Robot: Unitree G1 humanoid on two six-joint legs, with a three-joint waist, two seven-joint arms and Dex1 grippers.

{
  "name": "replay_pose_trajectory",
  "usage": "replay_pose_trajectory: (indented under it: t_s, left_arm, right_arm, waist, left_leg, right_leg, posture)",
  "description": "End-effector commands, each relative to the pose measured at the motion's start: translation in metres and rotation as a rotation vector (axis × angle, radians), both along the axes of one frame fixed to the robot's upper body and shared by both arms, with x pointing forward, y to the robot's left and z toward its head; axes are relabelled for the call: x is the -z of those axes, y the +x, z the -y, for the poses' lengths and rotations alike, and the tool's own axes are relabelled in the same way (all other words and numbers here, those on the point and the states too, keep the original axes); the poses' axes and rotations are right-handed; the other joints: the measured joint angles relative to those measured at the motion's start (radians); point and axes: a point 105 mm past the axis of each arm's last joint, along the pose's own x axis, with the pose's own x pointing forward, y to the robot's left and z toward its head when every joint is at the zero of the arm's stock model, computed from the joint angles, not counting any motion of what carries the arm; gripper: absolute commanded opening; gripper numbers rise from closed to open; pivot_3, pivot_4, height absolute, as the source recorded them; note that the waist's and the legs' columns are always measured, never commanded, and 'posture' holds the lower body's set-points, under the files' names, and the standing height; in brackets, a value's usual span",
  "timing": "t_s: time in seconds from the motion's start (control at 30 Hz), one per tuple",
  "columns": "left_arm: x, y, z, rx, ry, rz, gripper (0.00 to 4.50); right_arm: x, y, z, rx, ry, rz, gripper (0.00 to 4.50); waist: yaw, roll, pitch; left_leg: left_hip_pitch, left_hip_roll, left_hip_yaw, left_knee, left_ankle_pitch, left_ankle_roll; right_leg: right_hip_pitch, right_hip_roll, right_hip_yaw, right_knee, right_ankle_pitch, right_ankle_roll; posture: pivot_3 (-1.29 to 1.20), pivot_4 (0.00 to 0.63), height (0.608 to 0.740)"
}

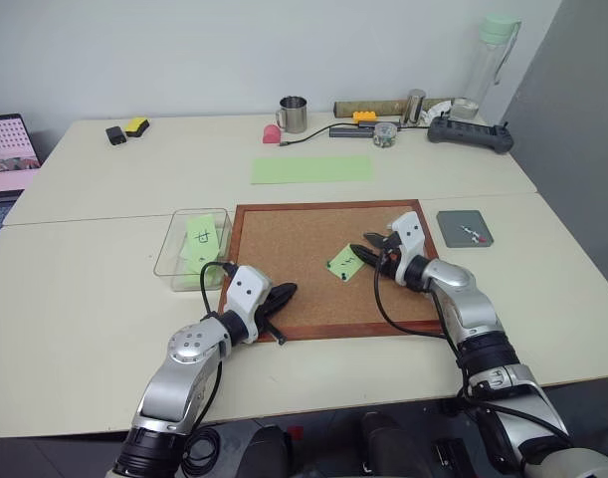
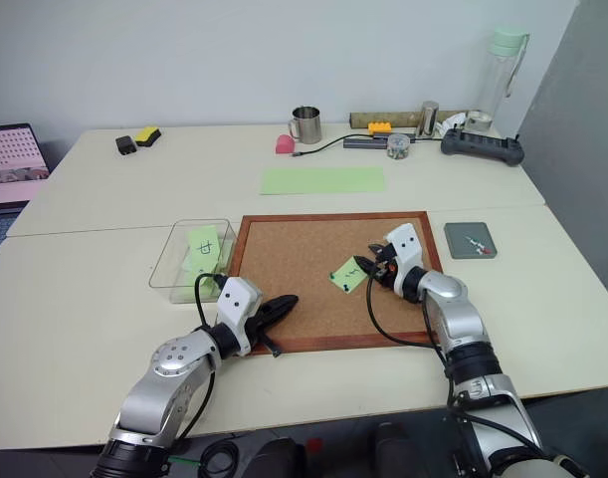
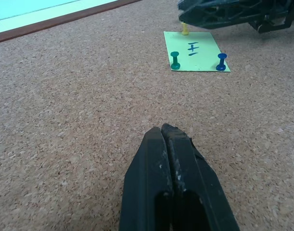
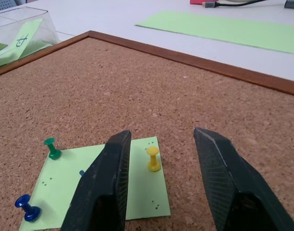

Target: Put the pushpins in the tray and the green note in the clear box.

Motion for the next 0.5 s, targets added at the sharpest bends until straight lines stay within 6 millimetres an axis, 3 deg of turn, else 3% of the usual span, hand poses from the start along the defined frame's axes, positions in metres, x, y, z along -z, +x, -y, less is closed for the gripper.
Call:
replay_pose_trajectory:
  t_s: [0.03,0.17,0.2,0.47,0.5]
  left_arm:
    - [0.0181,-0.0074,-0.0037,-0.003,0.031,-0.074,0.0]
    - [0.0177,-0.0091,-0.0046,-0.007,0.031,-0.075,0.0]
    - [0.0176,-0.0094,-0.0048,-0.008,0.032,-0.075,0.0]
    - [0.0164,-0.0098,-0.0055,-0.014,0.032,-0.074,0.0]
    - [0.0164,-0.0099,-0.0056,-0.014,0.033,-0.075,0.0]
  right_arm:
    - [-0.0091,0.0038,-0.0066,-0.022,-0.011,0.024,2.02]
    - [-0.0078,0.0041,-0.0081,-0.027,-0.013,0.019,2.02]
    - [-0.0074,0.004,-0.0084,-0.03,-0.013,0.017,1.66]
    - [-0.004,0.0024,-0.0098,-0.047,-0.013,-0.003,0.01]
    - [-0.0043,0.0024,-0.01,-0.048,-0.01,-0.004,0.01]
  waist:
    - [-0.001,0.0,0.0]
    - [-0.005,0.0,0.0]
    - [-0.007,0.0,0.0]
    - [-0.013,0.0,0.0]
    - [-0.013,0.0,0.0]
  left_leg:
    - [0.0,0.0,0.0,0.0,0.0,0.0]
    - [0.0,0.0,0.0,0.0,0.0,0.0]
    - [0.0,0.0,0.0,0.0,0.0,0.0]
    - [0.0,0.0,0.0,-0.001,0.0,0.0]
    - [0.0,0.0,0.0,-0.001,0.0,0.0]
  right_leg:
    - [0.0,0.0,0.0,0.0,0.0,0.0]
    - [0.0,0.0,0.0,0.0,0.0,0.0]
    - [0.0,0.0,0.0,0.0,0.0,0.0]
    - [0.0,0.0,0.0,-0.001,0.0,0.0]
    - [0.0,0.0,0.0,-0.001,0.0,0.0]
  posture:
    - [0.0,0.15,0.74]
    - [0.0,0.15,0.74]
    - [0.0,0.15,0.74]
    - [0.0,0.15,0.74]
    - [0.0,0.15,0.74]
